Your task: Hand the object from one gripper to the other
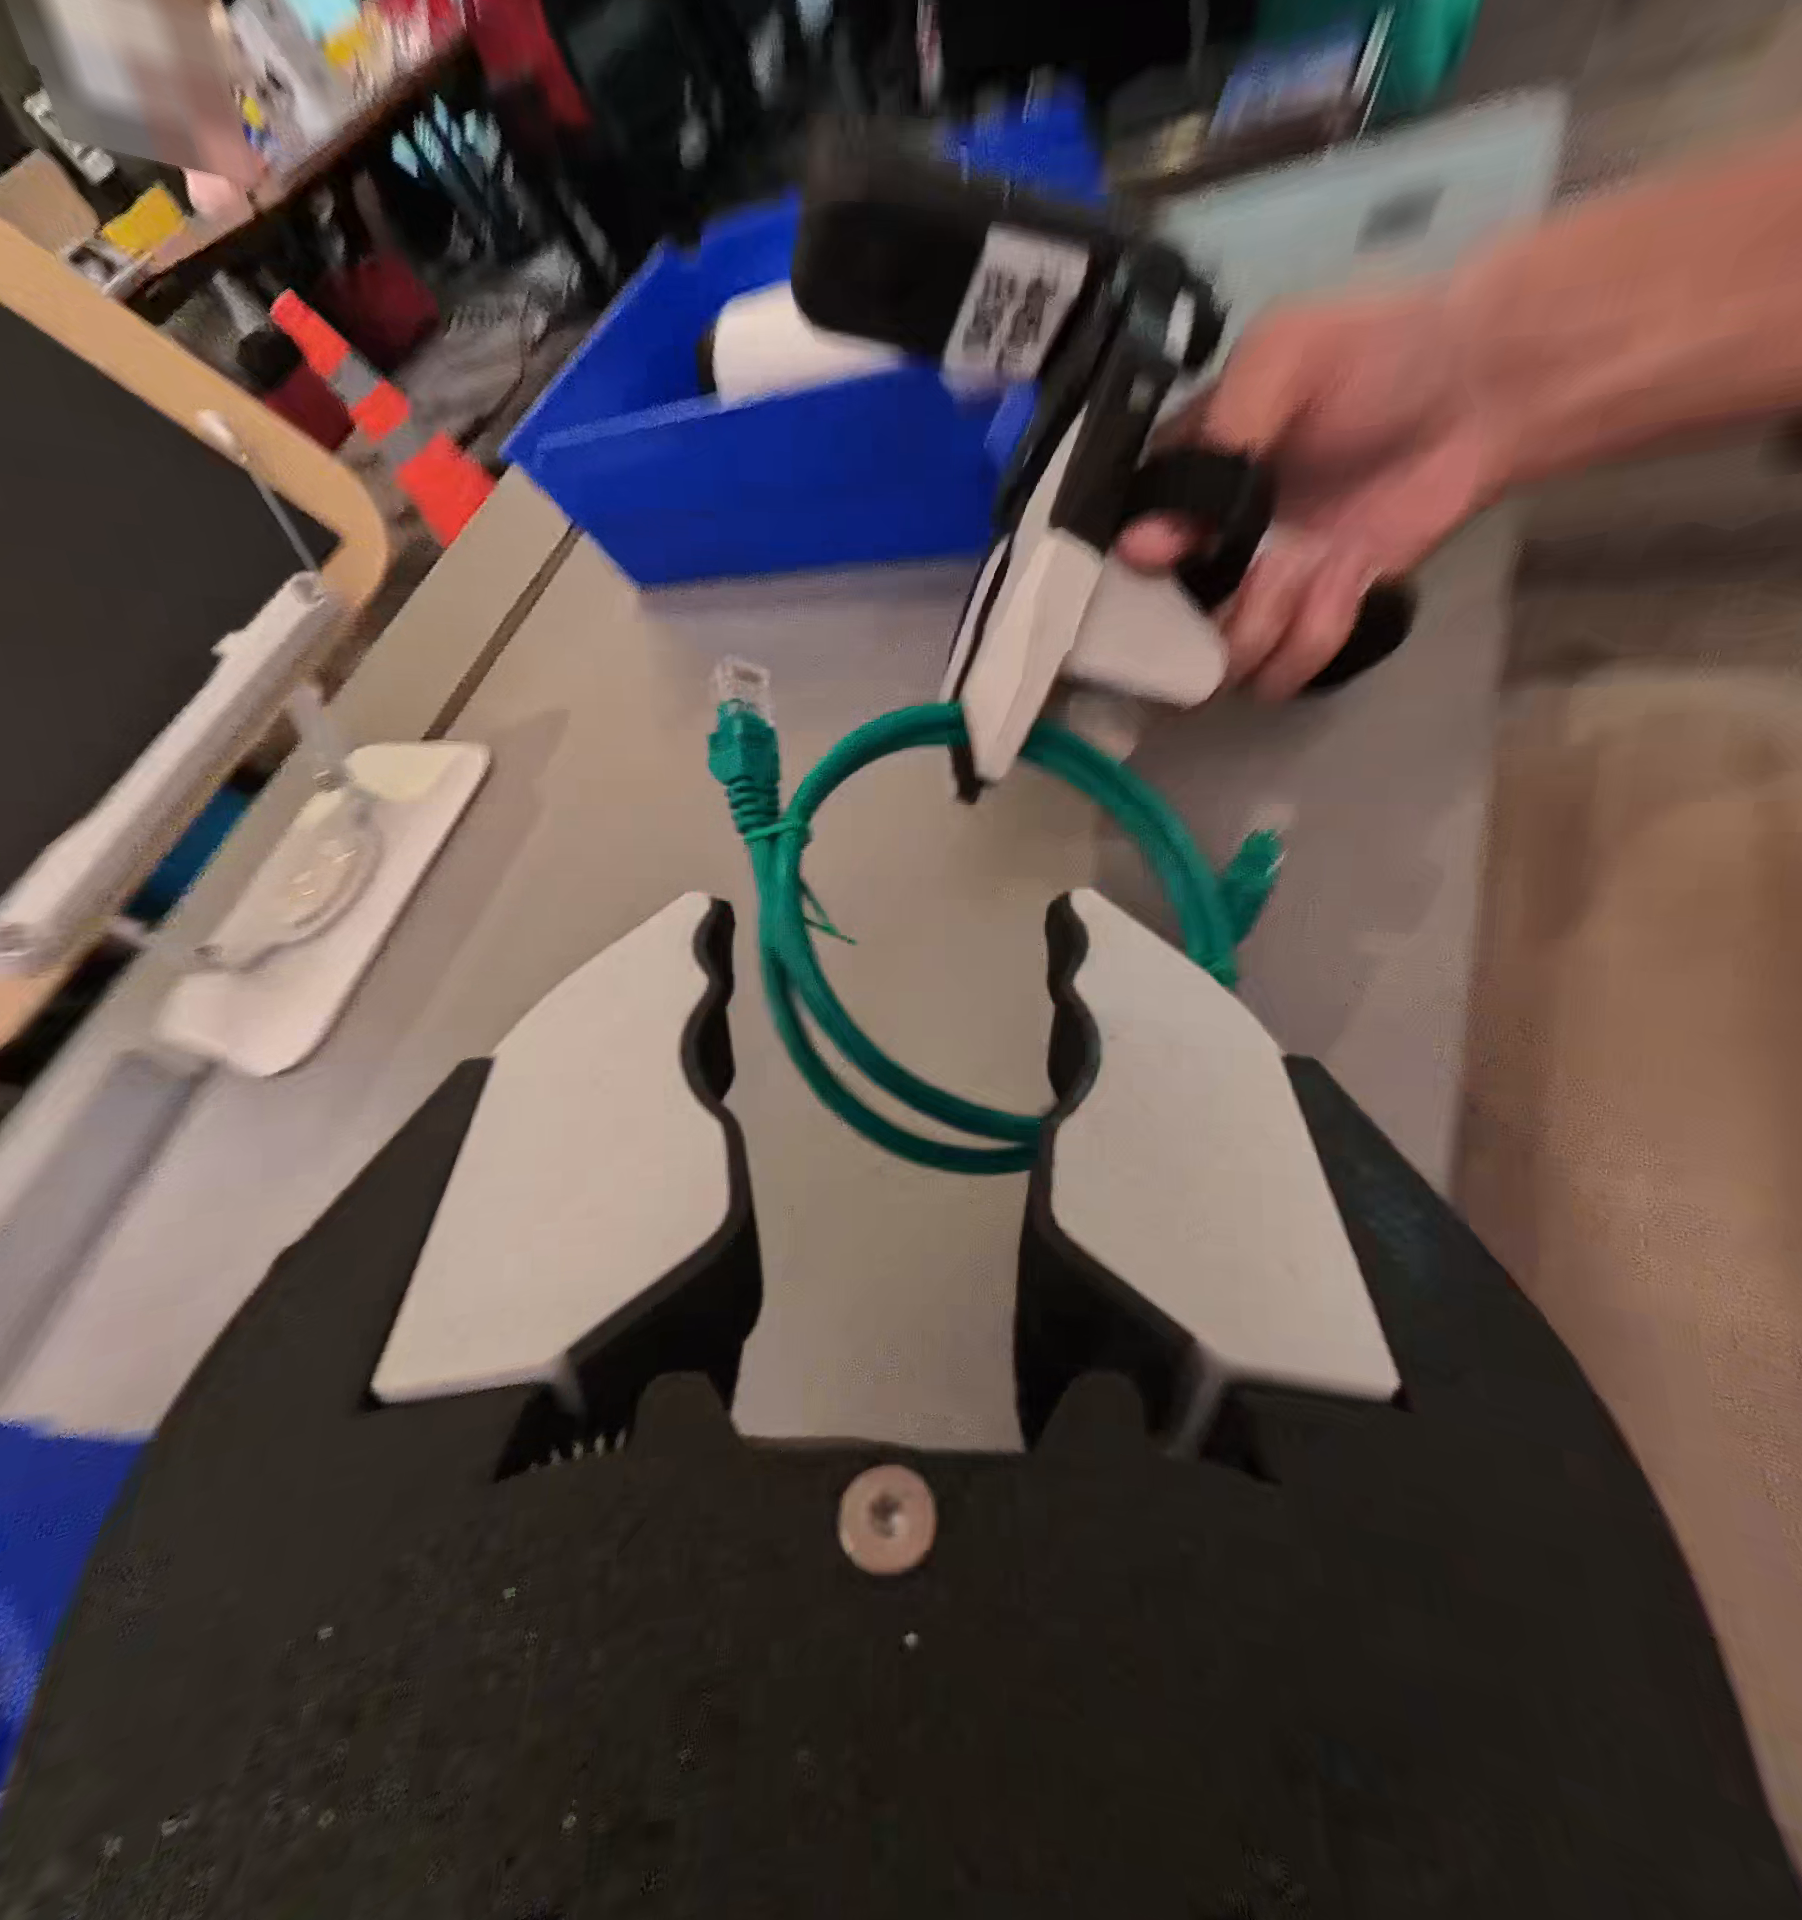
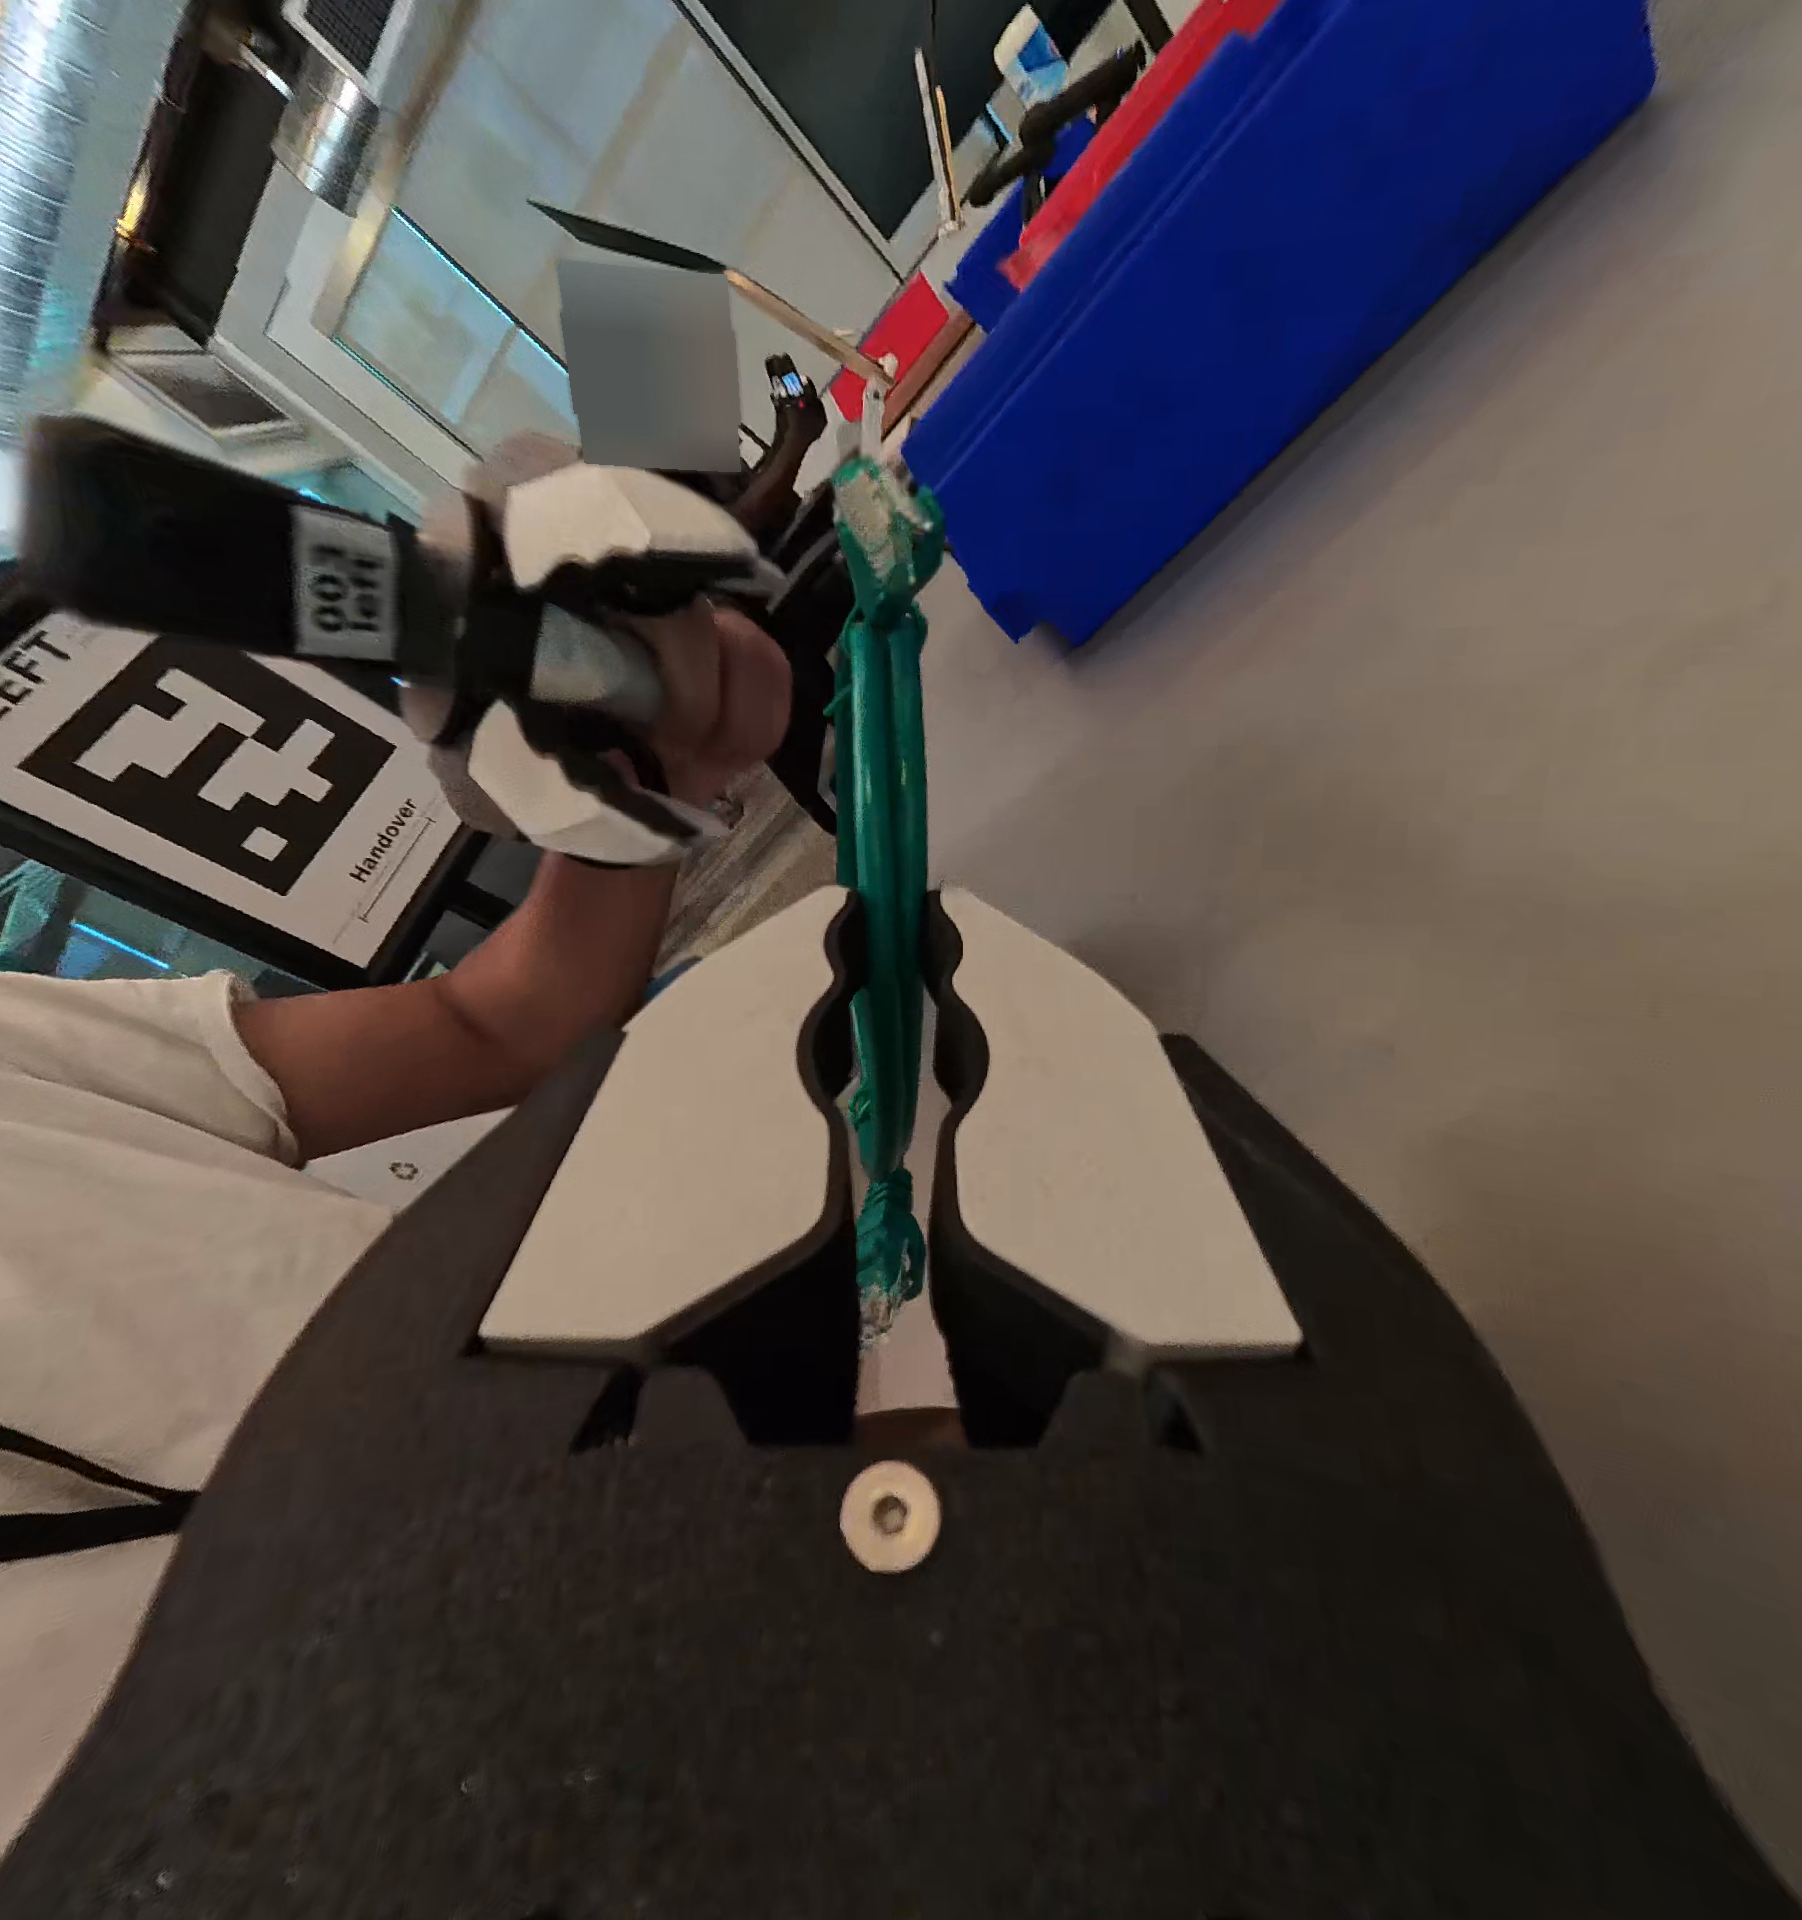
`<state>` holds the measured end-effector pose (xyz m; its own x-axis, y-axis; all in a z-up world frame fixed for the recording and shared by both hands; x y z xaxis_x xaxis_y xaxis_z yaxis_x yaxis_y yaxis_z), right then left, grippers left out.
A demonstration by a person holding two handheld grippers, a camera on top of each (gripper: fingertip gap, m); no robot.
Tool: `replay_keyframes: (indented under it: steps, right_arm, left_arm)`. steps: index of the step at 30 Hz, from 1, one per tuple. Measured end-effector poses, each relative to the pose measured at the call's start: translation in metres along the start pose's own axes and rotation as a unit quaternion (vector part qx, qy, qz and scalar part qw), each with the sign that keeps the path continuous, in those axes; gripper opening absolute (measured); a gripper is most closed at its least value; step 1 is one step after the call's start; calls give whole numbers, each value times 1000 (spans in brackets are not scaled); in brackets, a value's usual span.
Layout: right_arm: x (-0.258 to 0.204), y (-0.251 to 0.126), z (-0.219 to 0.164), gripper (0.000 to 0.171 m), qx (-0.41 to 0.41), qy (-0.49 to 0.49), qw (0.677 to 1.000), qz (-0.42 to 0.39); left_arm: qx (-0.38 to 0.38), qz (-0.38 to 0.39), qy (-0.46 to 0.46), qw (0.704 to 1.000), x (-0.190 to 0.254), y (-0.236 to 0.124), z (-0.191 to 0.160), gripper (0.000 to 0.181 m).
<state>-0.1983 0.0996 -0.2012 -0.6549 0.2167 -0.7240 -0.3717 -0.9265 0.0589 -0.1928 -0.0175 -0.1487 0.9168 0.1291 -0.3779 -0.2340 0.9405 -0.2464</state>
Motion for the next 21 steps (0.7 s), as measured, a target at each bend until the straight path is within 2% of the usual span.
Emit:
replay_keyframes:
  steps: [3,8,9,10,14,18,21]
  right_arm:
    - [3,6,-8,10,-18,8,1000,-19]
    - [4,13,-19,10,-43,-7,998,-39]
    - [5,14,-21,10,-52,-16,997,-45]
    - [4,15,-23,10,-59,-26,997,-50]
    - [6,16,-26,10,-68,-38,995,-63]
    - [7,16,-23,13,-56,-80,993,-68]
    - [4,15,-15,35,-25,-153,985,-73]
  left_arm:
    - [-103,33,82,991,-7,10,-14,57]
    - [-189,44,97,976,-11,31,-34,47]
    - [-201,55,115,971,-13,33,-36,39]
    - [-209,61,129,968,-14,35,-38,29]
    - [-231,67,122,963,-12,42,-44,18]
    - [-228,73,112,964,-14,41,-45,17]
    - [-238,67,105,963,-20,37,-48,17]
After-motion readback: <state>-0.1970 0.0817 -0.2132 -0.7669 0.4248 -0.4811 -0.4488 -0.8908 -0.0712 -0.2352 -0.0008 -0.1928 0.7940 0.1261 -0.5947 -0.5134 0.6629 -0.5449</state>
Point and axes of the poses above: each gripper's, where its closed fingertips meet, y out along the fingers, z out of its top, x = y × z across the jaws, the point moved 4 cm from there along -y, back along the fingers, and after that the axes turned 12 degrees about x, right-handed, at the moved point
